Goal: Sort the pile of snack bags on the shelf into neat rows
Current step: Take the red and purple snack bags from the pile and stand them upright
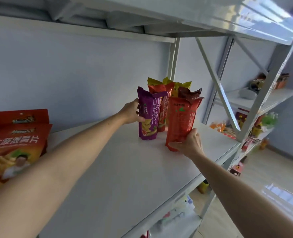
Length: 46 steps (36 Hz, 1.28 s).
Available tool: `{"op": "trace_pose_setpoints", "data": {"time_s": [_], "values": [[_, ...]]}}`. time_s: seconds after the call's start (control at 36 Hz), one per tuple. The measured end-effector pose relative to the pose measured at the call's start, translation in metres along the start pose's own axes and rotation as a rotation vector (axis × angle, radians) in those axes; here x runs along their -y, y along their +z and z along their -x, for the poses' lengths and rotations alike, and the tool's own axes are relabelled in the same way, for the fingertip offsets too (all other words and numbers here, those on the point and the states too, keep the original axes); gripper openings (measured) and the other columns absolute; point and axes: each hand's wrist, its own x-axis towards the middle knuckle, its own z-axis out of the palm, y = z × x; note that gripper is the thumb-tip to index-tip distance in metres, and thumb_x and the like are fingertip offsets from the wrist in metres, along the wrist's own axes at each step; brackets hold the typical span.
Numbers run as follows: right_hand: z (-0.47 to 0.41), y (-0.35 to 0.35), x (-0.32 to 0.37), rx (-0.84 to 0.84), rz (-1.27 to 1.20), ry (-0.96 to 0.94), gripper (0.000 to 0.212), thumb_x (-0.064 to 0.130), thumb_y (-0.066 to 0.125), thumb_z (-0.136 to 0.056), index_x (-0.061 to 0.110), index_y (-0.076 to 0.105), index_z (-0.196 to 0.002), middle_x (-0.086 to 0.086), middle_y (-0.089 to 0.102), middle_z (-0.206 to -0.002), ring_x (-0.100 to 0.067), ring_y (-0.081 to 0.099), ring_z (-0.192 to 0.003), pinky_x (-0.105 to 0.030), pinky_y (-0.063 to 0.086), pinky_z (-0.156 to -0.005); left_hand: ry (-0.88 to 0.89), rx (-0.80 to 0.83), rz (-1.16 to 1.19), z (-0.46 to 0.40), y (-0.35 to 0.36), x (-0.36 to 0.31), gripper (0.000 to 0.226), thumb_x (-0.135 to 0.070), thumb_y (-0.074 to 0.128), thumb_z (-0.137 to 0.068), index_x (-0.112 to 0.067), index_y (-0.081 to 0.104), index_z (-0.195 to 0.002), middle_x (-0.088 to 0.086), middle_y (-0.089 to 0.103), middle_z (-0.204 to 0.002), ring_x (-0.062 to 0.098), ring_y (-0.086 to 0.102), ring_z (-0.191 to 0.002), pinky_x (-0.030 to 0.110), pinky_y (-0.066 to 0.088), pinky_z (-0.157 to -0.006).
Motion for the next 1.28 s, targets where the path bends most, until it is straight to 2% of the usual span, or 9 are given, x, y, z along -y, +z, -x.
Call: {"op": "trace_pose_setpoints", "data": {"time_s": [0.19, 0.33, 0.47, 0.58, 0.78, 0.97, 1.03, 1.19, 1.28], "values": [[0.007, -0.001, 0.002, 0.113, 0.317, 0.129, 0.109, 0.052, 0.089, -0.054, 0.007, 0.033, -0.137, -0.014, 0.047, -0.127, -0.032, 0.050, -0.120, -0.042, 0.048, -0.093, -0.110, 0.049, -0.329, 0.014, -0.001, 0.012, 0.077, -0.036, 0.074, -0.083, -0.013, 0.032, -0.144, 0.007, 0.056, -0.134, 0.025, 0.058, -0.115, 0.044, 0.050, -0.096], [0.027, -0.008, 0.020, 0.208, 0.647, 0.083, 0.074, 0.059, 0.075, -0.069, 0.018, 0.052, -0.127, -0.002, 0.057, -0.100, -0.025, 0.061, -0.098, -0.037, 0.054, -0.082, -0.129, 0.057, -0.433, 0.034, -0.013, 0.017, 0.072, -0.040, 0.071, -0.084, -0.017, 0.036, -0.142, 0.000, 0.058, -0.132, 0.022, 0.058, -0.114, 0.040, 0.050, -0.093], [0.049, -0.005, 0.060, 0.277, 0.861, -0.023, 0.058, 0.050, 0.073, -0.076, 0.019, 0.058, -0.122, -0.002, 0.061, -0.104, -0.027, 0.063, -0.100, -0.040, 0.055, -0.086, -0.160, 0.032, -0.466, 0.062, -0.040, 0.028, 0.066, -0.045, 0.069, -0.084, -0.020, 0.041, -0.137, -0.004, 0.059, -0.128, 0.019, 0.057, -0.112, 0.034, 0.047, -0.086], [0.065, 0.017, 0.105, 0.292, 0.864, -0.201, 0.052, 0.046, 0.070, -0.081, 0.015, 0.057, -0.121, -0.003, 0.058, -0.108, -0.026, 0.061, -0.105, -0.034, 0.051, -0.083, -0.207, 0.001, -0.487, 0.095, -0.069, 0.048, 0.060, -0.045, 0.069, -0.084, -0.021, 0.045, -0.133, -0.008, 0.060, -0.126, 0.017, 0.057, -0.112, 0.034, 0.046, -0.088], [0.106, 0.086, 0.204, 0.454, 0.760, -0.410, 0.044, 0.048, 0.070, -0.080, 0.014, 0.052, -0.102, 0.000, 0.051, -0.079, -0.026, 0.060, -0.088, -0.033, 0.044, -0.075, -0.329, -0.092, -0.540, 0.184, -0.137, 0.097, 0.055, -0.043, 0.072, -0.080, -0.019, 0.051, -0.125, -0.003, 0.062, -0.121, 0.019, 0.060, -0.105, 0.039, 0.052, -0.089], [0.148, 0.152, 0.275, 0.535, 0.651, -0.629, 0.062, 0.055, 0.070, -0.078, 0.017, 0.052, -0.123, -0.002, 0.055, -0.125, -0.025, 0.054, -0.121, -0.034, 0.044, -0.087, -0.507, -0.232, -0.581, 0.286, -0.202, 0.131, 0.059, -0.045, 0.073, -0.080, -0.021, 0.051, -0.130, -0.007, 0.062, -0.122, 0.017, 0.062, -0.106, 0.037, 0.053, -0.089], [0.159, 0.170, 0.295, 0.549, 0.606, -0.701, 0.068, 0.059, 0.071, -0.073, 0.019, 0.054, -0.125, -0.001, 0.057, -0.124, -0.026, 0.054, -0.120, -0.037, 0.048, -0.091, -0.562, -0.288, -0.580, 0.313, -0.220, 0.137, 0.058, -0.046, 0.075, -0.078, -0.021, 0.054, -0.126, -0.006, 0.063, -0.120, 0.017, 0.062, -0.107, 0.038, 0.052, -0.089], [0.190, 0.215, 0.343, 0.527, 0.508, -0.936, 0.057, 0.050, 0.068, -0.081, 0.015, 0.050, -0.123, 0.004, 0.058, -0.096, -0.018, 0.058, -0.082, -0.025, 0.038, -0.050, -0.717, -0.468, -0.633, 0.388, -0.263, 0.141, 0.046, -0.044, 0.072, -0.080, -0.024, 0.058, -0.119, -0.009, 0.066, -0.118, 0.015, 0.061, -0.110, 0.038, 0.052, -0.088], [0.203, 0.234, 0.364, 0.531, 0.413, -1.019, 0.068, 0.047, 0.071, -0.078, 0.012, 0.042, -0.129, -0.003, 0.056, -0.115, -0.022, 0.057, -0.092, -0.029, 0.044, -0.056, -0.804, -0.578, -0.668, 0.417, -0.280, 0.143, 0.046, -0.044, 0.073, -0.080, -0.024, 0.059, -0.119, -0.008, 0.066, -0.117, 0.016, 0.062, -0.108, 0.036, 0.052, -0.087]]}}
